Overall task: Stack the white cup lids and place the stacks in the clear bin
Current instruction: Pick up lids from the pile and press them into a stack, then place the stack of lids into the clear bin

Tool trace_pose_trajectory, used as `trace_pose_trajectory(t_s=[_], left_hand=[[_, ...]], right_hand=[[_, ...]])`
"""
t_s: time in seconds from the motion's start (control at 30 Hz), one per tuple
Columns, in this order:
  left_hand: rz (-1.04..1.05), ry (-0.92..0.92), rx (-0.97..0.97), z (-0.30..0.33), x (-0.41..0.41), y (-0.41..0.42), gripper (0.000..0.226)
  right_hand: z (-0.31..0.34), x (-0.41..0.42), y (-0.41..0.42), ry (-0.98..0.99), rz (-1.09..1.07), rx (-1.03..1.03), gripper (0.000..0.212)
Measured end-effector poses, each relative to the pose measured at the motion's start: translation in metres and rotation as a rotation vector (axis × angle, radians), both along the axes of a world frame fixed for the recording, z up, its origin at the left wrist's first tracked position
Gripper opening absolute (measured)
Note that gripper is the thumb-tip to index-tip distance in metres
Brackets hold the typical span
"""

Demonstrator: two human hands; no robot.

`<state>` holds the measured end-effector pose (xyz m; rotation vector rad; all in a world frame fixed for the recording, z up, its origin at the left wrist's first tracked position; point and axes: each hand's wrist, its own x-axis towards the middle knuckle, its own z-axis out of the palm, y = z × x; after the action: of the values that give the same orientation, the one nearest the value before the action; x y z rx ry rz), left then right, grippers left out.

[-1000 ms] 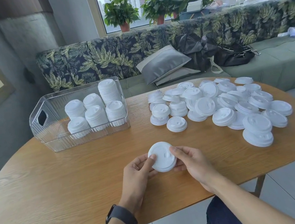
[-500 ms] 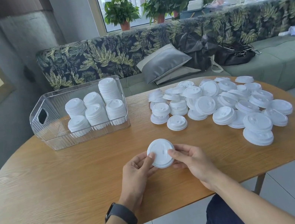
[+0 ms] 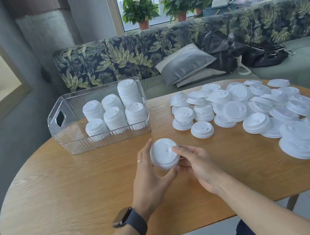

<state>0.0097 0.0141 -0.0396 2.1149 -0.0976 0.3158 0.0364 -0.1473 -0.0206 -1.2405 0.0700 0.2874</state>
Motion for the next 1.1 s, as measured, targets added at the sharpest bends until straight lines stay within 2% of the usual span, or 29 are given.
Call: trace_pose_trajectory(t_s=[0.2,0.33,0.5,0.73,0.93,1.1], left_hand=[[0.114,-0.096,0.207,0.027,0.028,0.053,0.094],[0.143,-0.101,0.276,0.037,0.050,0.088,0.093],[0.174,-0.096,0.255,0.036,0.080,0.124,0.090],[0.240,-0.105,0.171,0.039,0.130,0.159,0.083],[0.240,-0.080,0.256,0.048,0.186,0.176,0.079],[0.157,-0.024,0.262,0.044,0.217,0.182,0.069]], right_hand=[[0.018,0.037,0.056,-0.051,0.023,-0.009,0.015],[0.023,0.060,0.093,-0.065,0.030,-0.018,0.023],[0.024,0.084,0.128,-0.056,0.004,0.031,0.026],[0.006,0.116,0.154,-0.012,-0.043,-0.057,0.021],[-0.009,0.138,0.166,0.026,-0.058,-0.057,0.011],[-0.021,0.144,0.166,0.044,-0.060,-0.077,0.009]])
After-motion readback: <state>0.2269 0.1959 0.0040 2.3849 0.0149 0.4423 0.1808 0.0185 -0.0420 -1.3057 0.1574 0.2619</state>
